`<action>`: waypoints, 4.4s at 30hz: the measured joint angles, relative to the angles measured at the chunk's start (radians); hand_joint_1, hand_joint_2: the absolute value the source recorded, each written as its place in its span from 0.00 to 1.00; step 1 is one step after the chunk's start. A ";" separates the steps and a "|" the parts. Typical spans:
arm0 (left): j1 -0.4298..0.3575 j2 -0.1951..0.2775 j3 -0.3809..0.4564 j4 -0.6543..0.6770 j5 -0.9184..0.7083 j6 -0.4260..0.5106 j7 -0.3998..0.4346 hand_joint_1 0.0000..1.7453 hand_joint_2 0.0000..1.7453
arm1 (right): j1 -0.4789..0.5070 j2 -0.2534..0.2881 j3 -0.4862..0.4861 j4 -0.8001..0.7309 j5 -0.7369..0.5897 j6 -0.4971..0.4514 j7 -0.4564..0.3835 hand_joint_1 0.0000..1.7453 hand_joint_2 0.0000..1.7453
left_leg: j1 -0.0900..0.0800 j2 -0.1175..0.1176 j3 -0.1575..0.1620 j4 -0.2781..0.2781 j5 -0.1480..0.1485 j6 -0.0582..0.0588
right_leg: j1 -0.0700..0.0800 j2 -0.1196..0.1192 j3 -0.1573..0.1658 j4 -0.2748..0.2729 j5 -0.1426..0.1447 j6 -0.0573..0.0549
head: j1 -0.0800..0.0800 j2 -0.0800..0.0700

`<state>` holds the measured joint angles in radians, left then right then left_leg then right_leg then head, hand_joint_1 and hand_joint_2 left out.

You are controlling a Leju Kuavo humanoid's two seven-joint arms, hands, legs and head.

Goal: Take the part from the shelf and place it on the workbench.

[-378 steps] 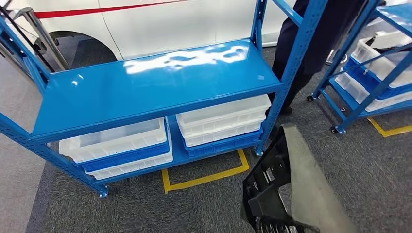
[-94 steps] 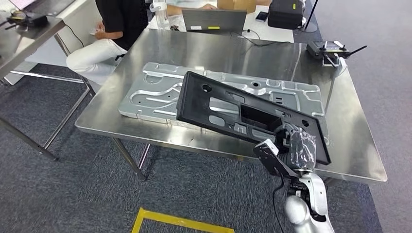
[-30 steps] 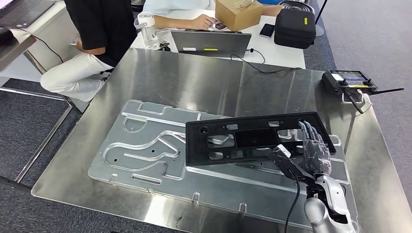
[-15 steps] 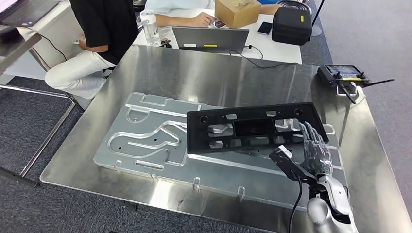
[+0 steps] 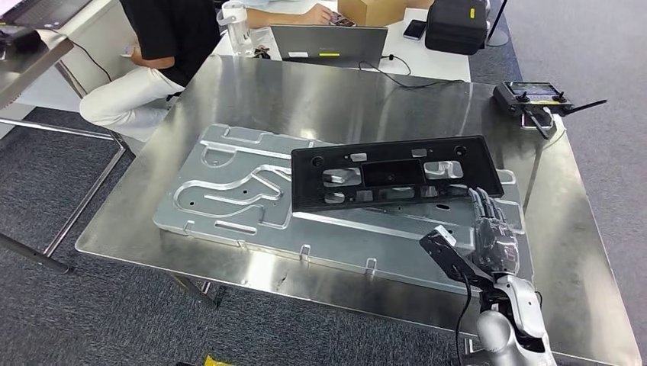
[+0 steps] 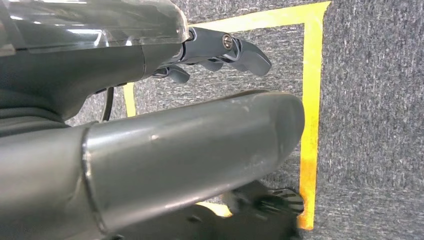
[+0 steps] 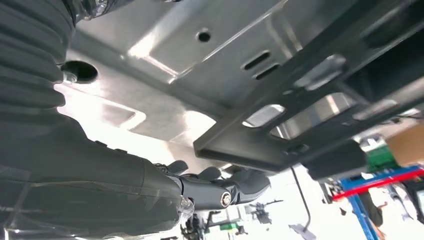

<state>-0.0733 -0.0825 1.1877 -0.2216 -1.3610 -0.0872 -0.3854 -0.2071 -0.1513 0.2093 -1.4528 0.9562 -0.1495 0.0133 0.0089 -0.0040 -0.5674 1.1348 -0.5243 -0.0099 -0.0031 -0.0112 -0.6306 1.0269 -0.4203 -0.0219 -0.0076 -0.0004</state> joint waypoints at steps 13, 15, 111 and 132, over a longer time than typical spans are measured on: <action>-0.001 -0.006 0.008 0.002 0.004 0.003 0.000 0.00 0.00 | 0.050 0.013 0.059 -0.148 0.054 -0.092 -0.024 0.00 1.00 | 0.004 0.012 -0.052 -0.129 0.116 0.041 | -0.022 0.009 0.044 0.146 -0.102 0.056 | 0.002 0.000; -0.002 -0.007 0.010 0.002 0.005 0.003 0.001 0.00 0.00 | 0.056 0.015 0.075 -0.181 0.067 -0.103 -0.026 0.00 1.00 | 0.003 0.013 -0.070 -0.120 0.128 0.029 | -0.018 0.010 0.123 0.024 -0.107 0.048 | 0.001 0.000; 0.003 -0.047 0.111 0.003 0.014 0.091 0.012 0.00 0.00 | 0.214 0.346 -1.005 1.241 -0.095 0.146 0.005 0.00 0.00 | 0.004 -0.079 0.025 -0.126 0.038 0.018 | -0.002 0.070 0.117 -0.030 -0.083 0.009 | -0.001 0.000; 0.008 -0.048 0.111 0.003 0.013 0.126 -0.005 0.00 0.00 | 0.199 0.372 -1.007 1.247 -0.035 0.177 0.013 0.00 0.00 | 0.009 -0.011 0.032 -0.136 0.040 0.047 | -0.011 0.001 0.002 0.238 -0.232 0.050 | -0.002 0.000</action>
<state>-0.0649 -0.1301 1.2990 -0.2186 -1.3484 0.0383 -0.3908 -0.0078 0.2203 -0.7975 -0.2057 0.9217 0.0277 0.0264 0.0179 -0.0147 -0.5356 0.9990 -0.4847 0.0371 -0.0137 -0.0097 -0.6281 1.2652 -0.6527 0.0284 -0.0092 -0.0003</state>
